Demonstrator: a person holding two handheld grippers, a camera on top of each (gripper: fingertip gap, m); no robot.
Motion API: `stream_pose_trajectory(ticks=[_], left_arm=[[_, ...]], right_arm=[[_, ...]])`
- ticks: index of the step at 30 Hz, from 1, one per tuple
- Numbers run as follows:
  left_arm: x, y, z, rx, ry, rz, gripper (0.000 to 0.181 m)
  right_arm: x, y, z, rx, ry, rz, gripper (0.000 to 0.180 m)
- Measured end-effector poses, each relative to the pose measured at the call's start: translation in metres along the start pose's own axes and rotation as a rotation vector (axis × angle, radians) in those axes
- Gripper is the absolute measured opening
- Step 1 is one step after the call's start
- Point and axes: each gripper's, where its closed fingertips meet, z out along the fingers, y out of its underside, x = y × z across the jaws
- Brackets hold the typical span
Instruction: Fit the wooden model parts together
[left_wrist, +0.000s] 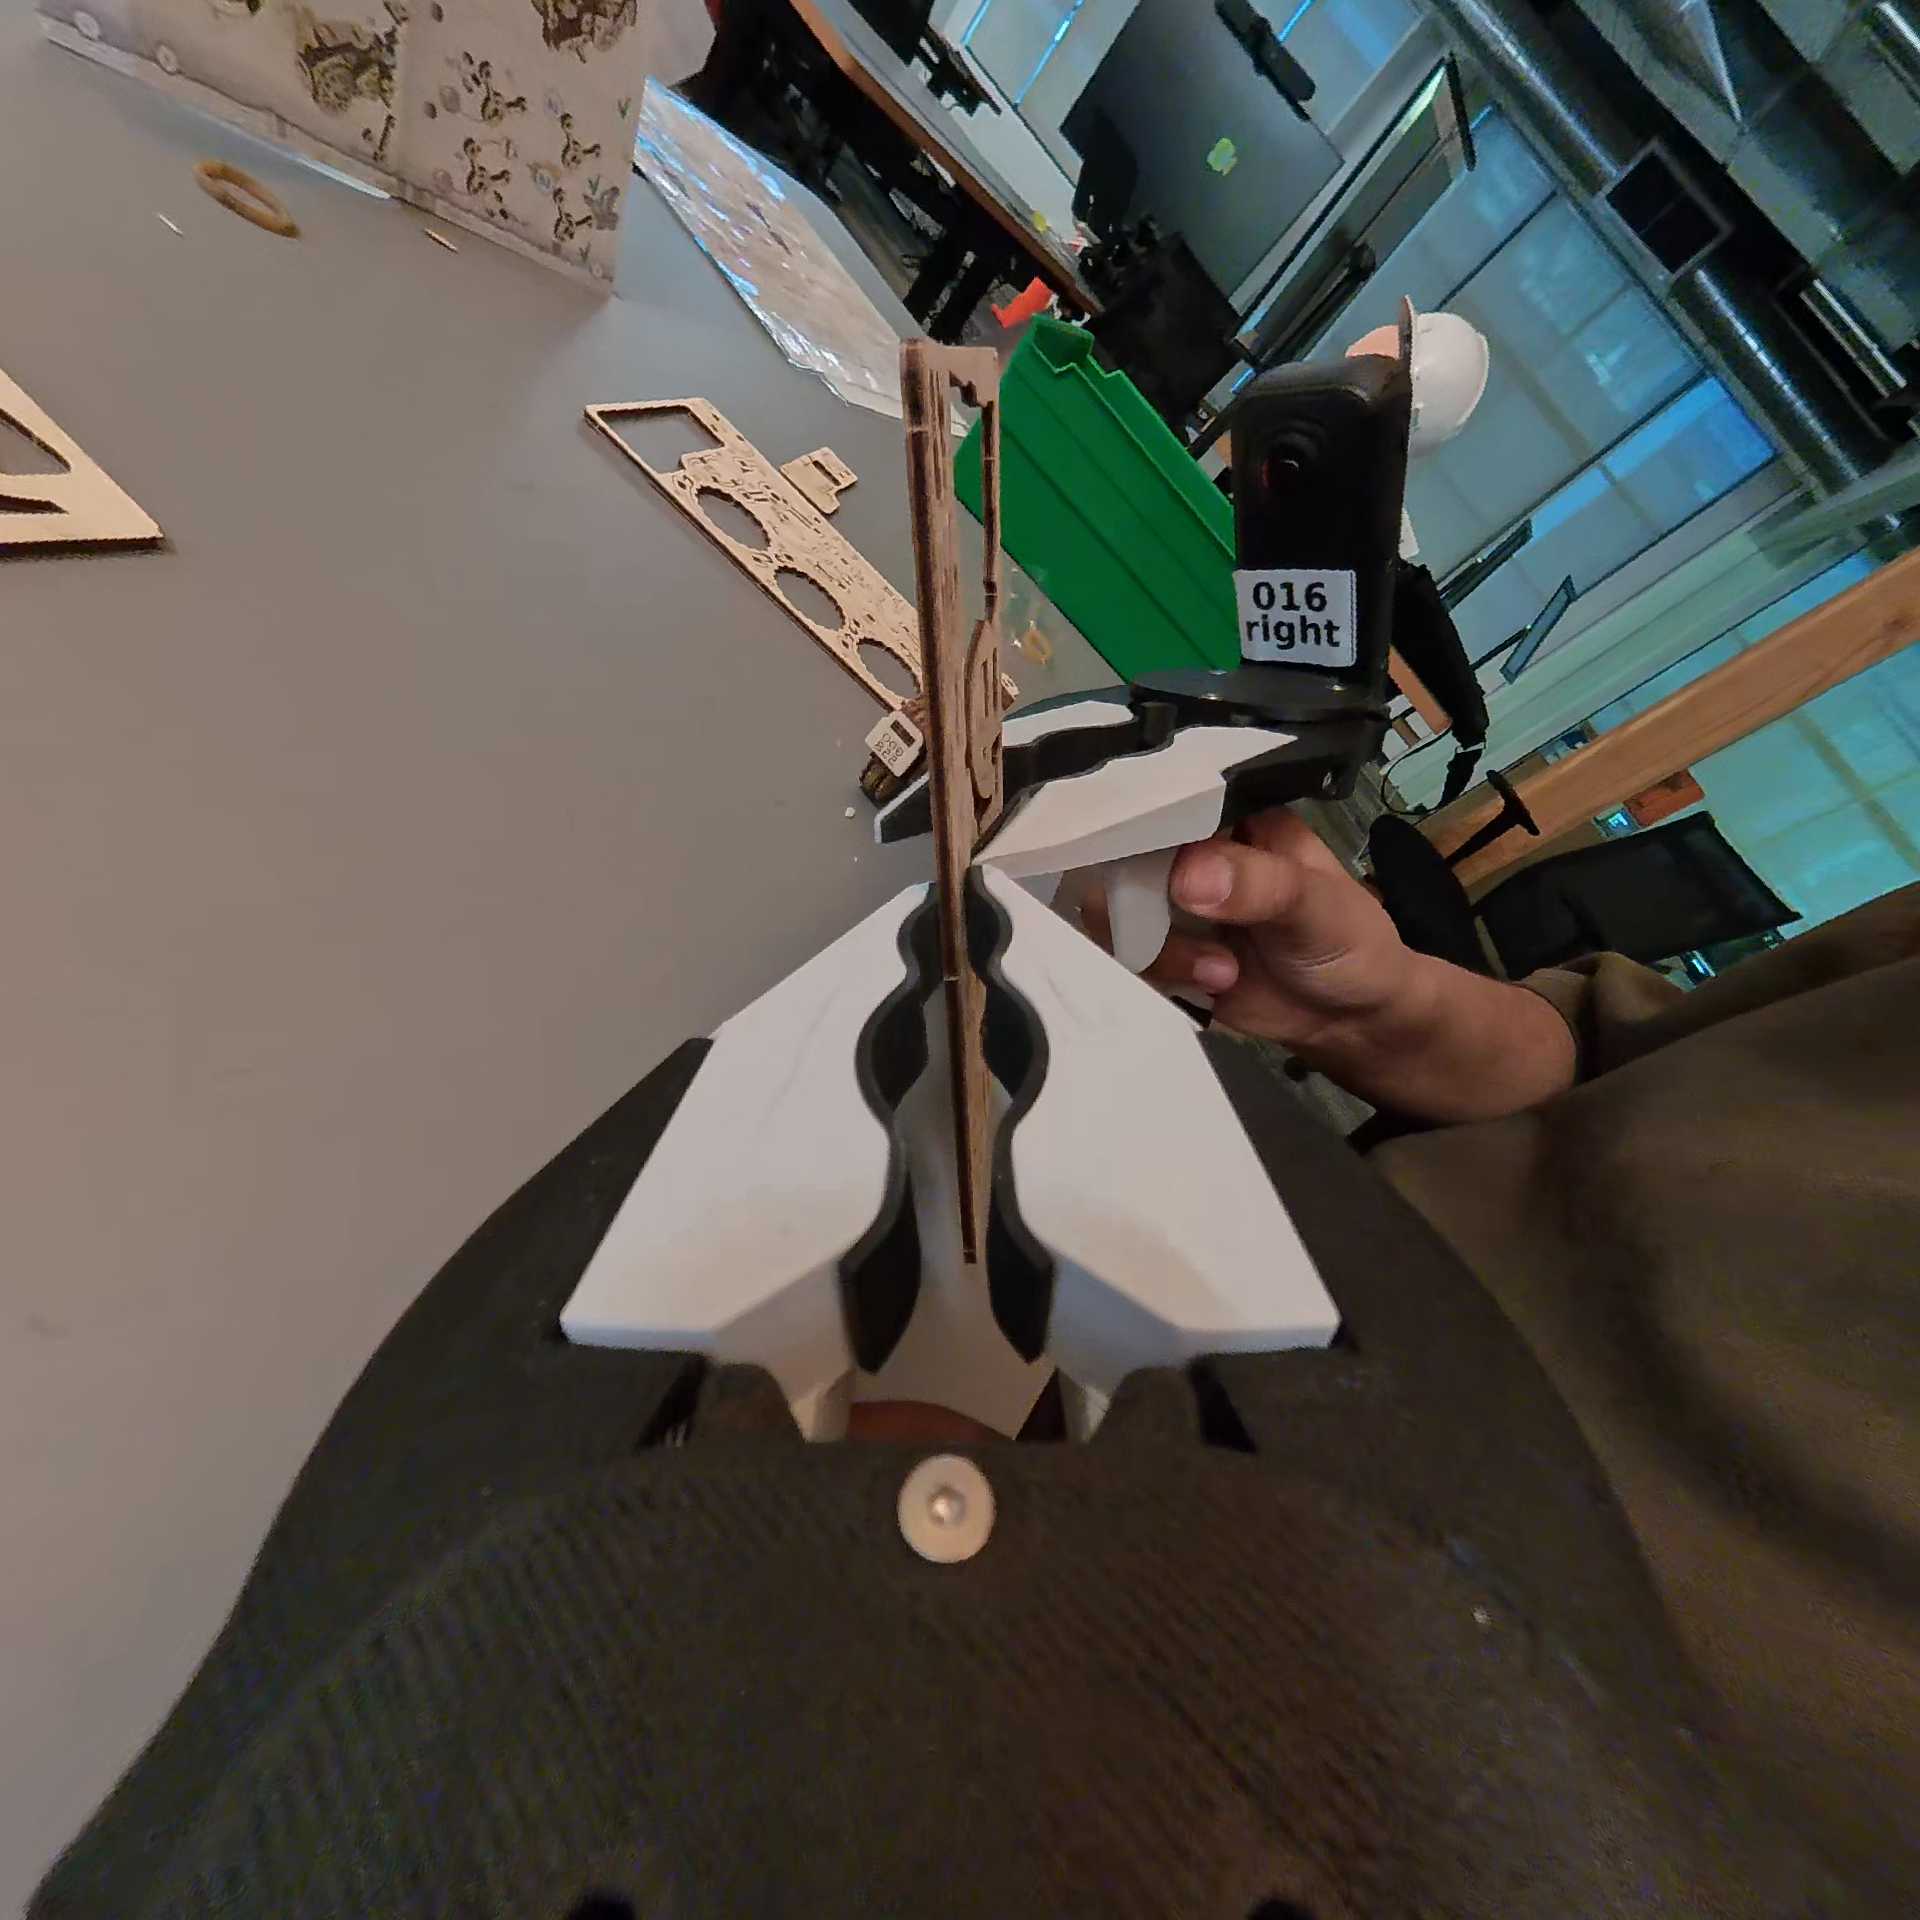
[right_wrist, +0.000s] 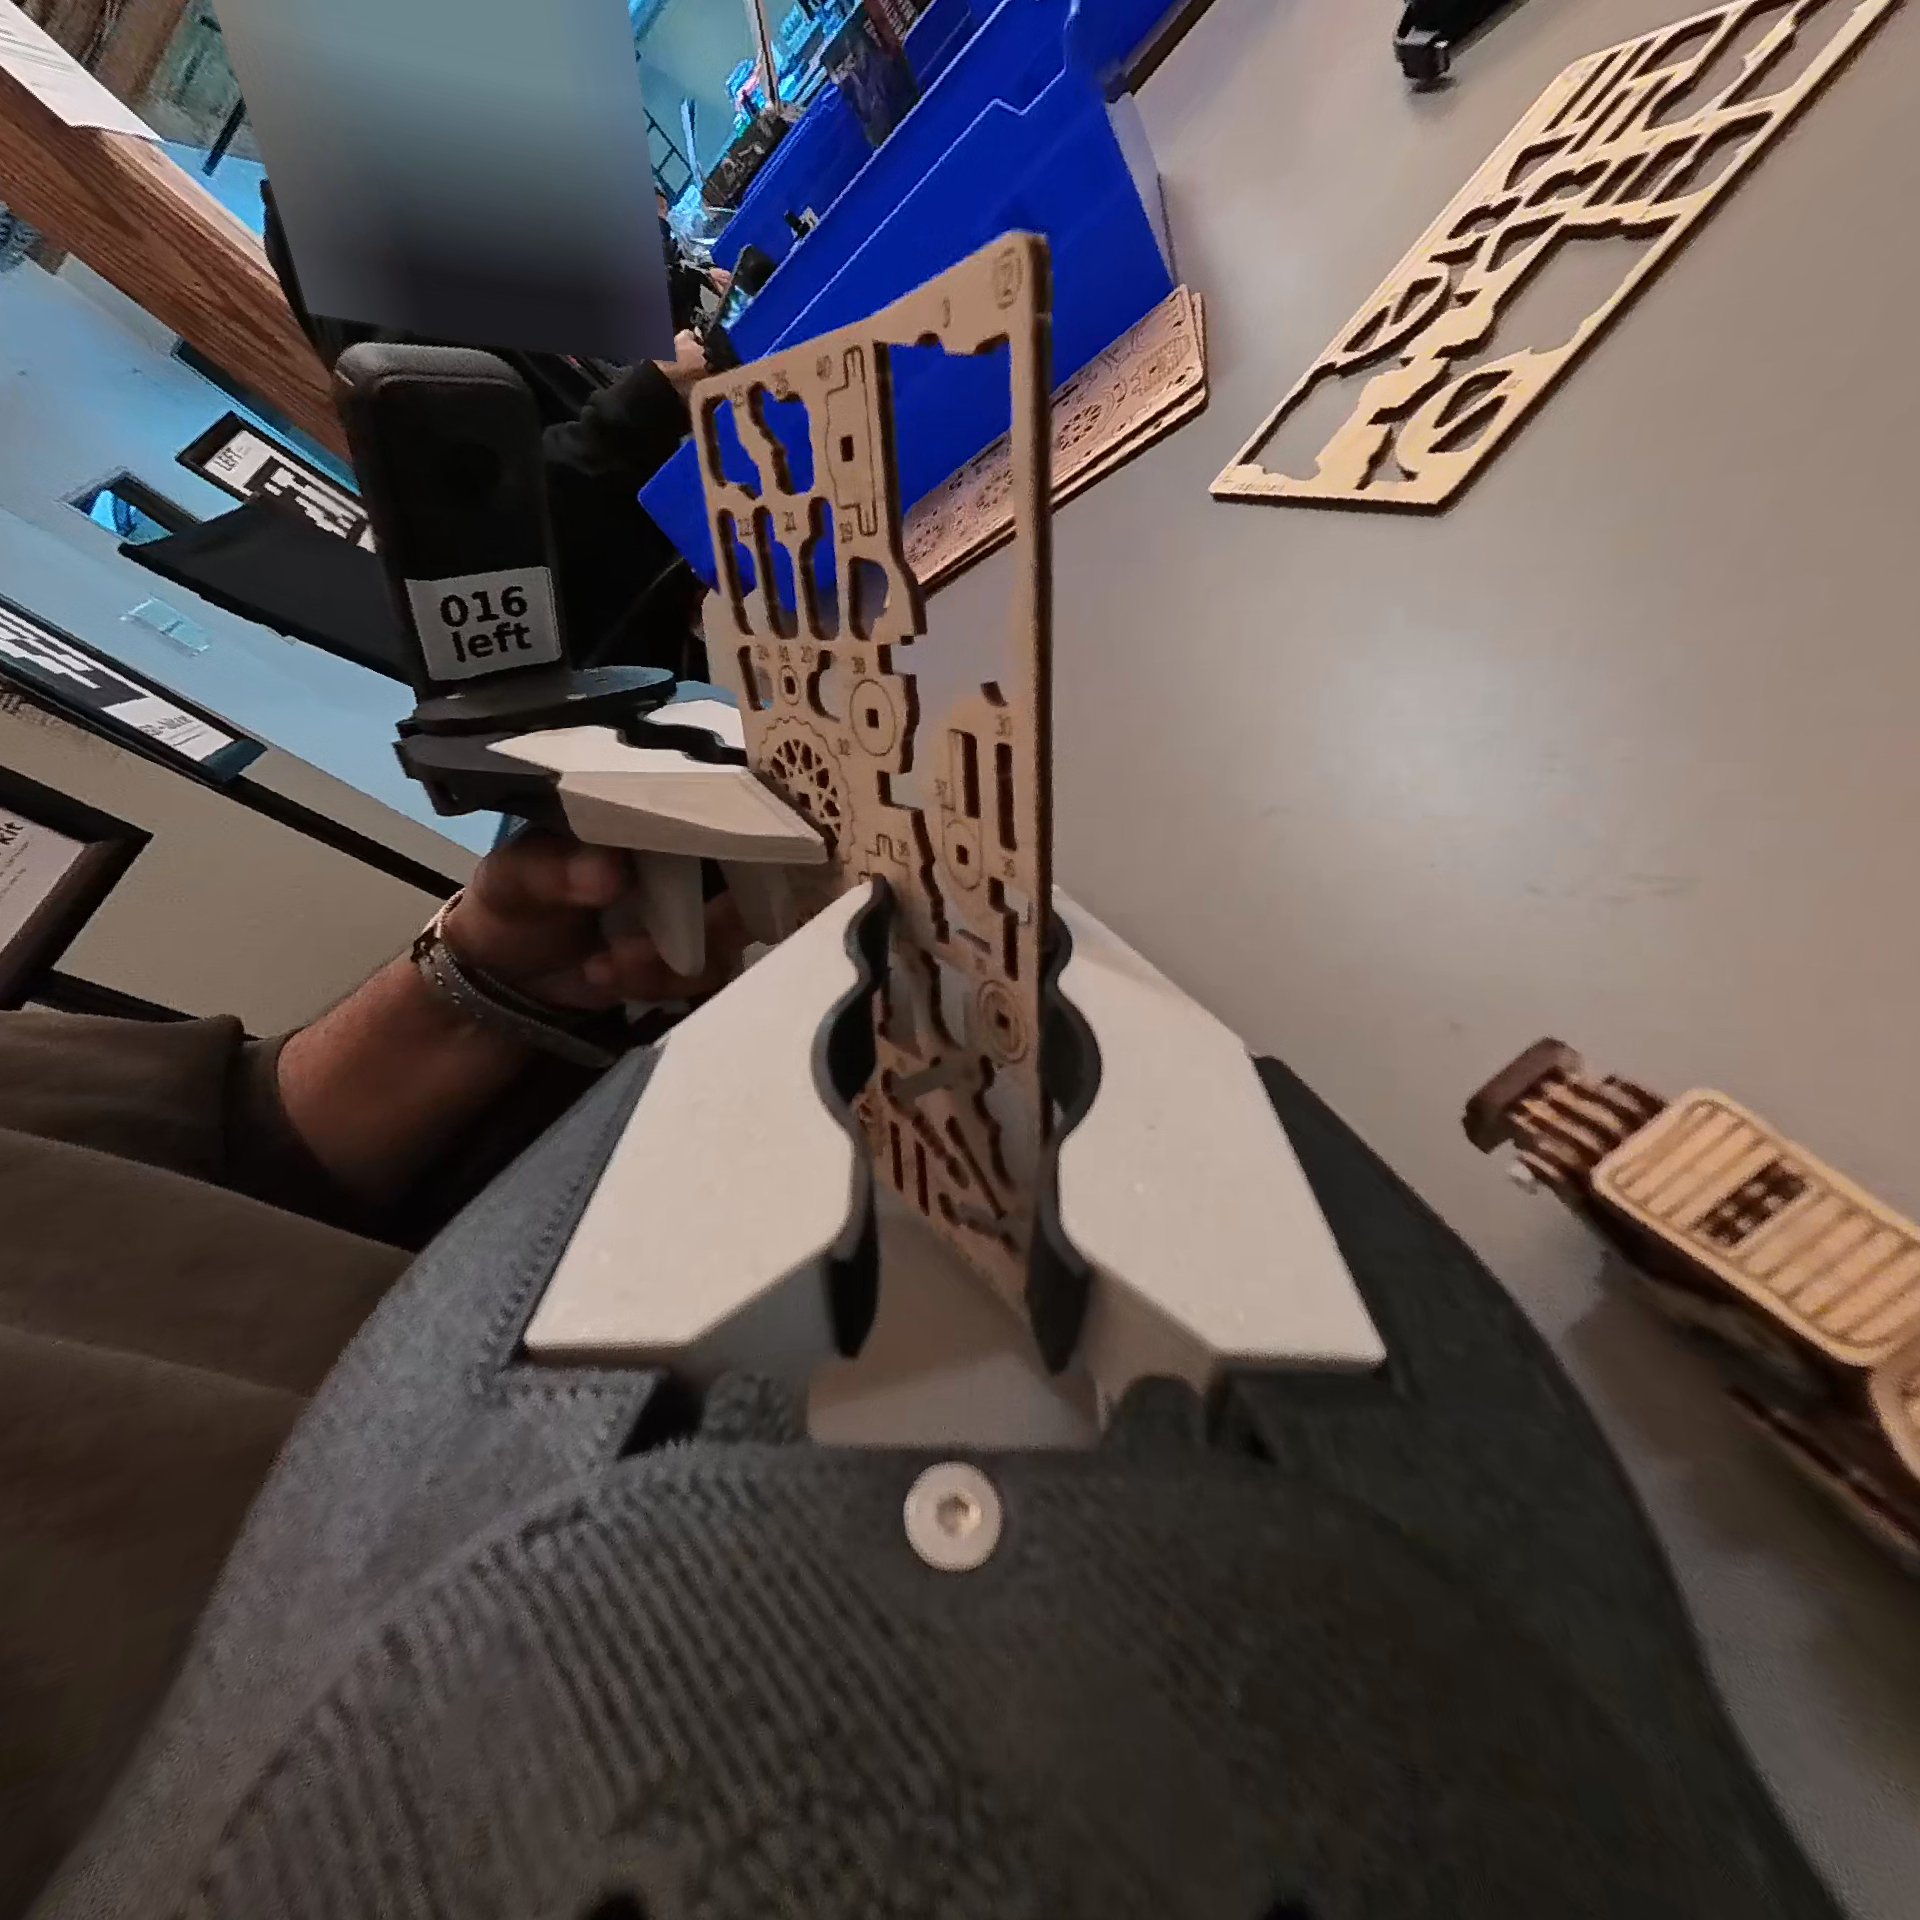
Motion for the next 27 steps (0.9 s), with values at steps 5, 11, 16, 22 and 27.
stream_pose_trajectory(ticks=[5,11,16,22,27], left_arm=[[-0.001,0.000,0.000,-0.001,-0.007,0.003,0.002],[-0.002,0.000,-0.001,-0.003,-0.007,0.011,0.002],[0.010,-0.010,-0.011,0.014,0.086,-0.006,0.001],[0.018,-0.010,-0.011,0.014,0.153,-0.020,0.001],[0.018,-0.011,-0.012,0.019,0.156,-0.037,0.001]], right_arm=[[0.001,-0.001,0.001,0.006,0.024,-0.025,0.026],[0.002,-0.001,0.002,0.014,0.031,-0.042,0.026],[-0.014,-0.011,0.000,0.055,-0.079,-0.113,0.027],[-0.029,-0.008,0.001,0.011,-0.195,-0.057,0.026],[-0.033,-0.009,-0.002,0.020,-0.236,-0.023,0.014]])
